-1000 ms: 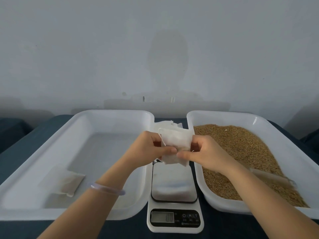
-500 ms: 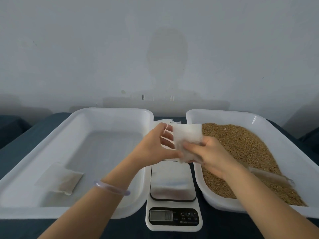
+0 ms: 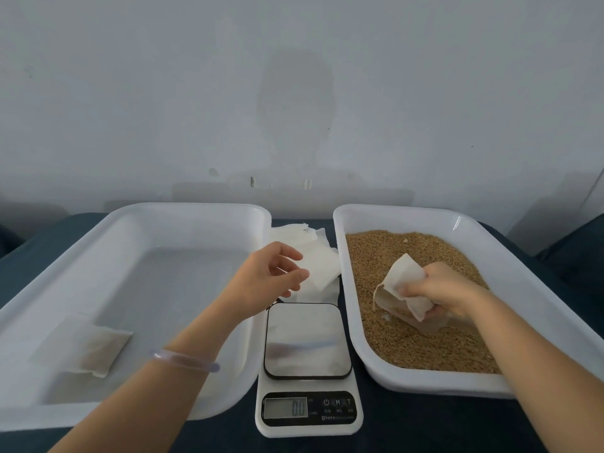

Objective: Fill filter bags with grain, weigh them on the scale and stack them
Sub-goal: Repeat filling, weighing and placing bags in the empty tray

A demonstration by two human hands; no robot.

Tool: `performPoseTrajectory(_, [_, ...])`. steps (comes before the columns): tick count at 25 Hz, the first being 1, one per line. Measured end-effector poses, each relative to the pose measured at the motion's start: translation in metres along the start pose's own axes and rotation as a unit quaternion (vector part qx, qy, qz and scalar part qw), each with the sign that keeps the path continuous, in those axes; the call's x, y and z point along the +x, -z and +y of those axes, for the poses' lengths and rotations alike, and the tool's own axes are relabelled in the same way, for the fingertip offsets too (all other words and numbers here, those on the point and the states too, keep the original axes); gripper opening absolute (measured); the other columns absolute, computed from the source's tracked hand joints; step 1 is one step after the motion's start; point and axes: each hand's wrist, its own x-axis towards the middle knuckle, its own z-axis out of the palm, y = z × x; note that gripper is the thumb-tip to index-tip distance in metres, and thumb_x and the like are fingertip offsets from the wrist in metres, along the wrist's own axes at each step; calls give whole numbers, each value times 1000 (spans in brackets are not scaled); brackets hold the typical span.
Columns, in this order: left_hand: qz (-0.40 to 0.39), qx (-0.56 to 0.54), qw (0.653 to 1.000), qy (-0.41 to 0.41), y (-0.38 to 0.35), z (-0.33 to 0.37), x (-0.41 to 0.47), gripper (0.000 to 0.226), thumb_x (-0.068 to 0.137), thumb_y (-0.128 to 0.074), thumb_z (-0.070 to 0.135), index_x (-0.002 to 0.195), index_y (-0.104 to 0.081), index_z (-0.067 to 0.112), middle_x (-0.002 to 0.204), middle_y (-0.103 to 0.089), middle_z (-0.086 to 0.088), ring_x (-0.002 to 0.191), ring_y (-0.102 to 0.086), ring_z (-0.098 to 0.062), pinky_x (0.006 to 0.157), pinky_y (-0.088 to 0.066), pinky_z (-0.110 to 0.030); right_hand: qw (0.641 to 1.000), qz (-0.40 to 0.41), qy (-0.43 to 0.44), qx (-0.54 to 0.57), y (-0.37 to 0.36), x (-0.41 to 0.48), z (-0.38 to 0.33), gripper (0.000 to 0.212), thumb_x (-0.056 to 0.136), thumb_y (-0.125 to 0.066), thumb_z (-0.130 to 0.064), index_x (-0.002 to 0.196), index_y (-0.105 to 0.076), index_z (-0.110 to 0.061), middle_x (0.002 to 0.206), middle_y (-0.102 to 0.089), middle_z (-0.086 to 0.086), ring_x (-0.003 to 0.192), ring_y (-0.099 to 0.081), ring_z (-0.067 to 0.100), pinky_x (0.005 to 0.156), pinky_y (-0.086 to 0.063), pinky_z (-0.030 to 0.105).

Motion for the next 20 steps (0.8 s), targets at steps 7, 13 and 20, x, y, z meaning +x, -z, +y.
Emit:
performPoseTrajectory(7, [-13,19,1000,-4,-3,-2,-3,13,85,-68,13,92,-60,20,74,-64,5,67,-67,-11,68,-55,-31,998,55,-10,-14,6,8,8,28,74,-77,-9,95,-62,1,93,-69,18,85,-67,32,56,-55,36])
performPoseTrajectory(13, [-14,22,1000,-2,-4,-1,-4,12,85,-67,12,91,-60,19,75,-64,4,67,-66,-12,66,-53,-27,998,58,4,6,9,9,13,25,75,-76,-10,96,-64,-2,85,-71,13,79,-67,27,50,-51,31])
performPoseTrajectory(20, [-20,23,1000,-2,-4,-1,-5,13,85,-68,14,92,-60,20,76,-65,3,69,-64,-13,68,-53,-30,957,19,63,283,12,7,7,44,66,-74,-5,108,-61,-10,95,-71,12,81,-71,26,57,-55,34])
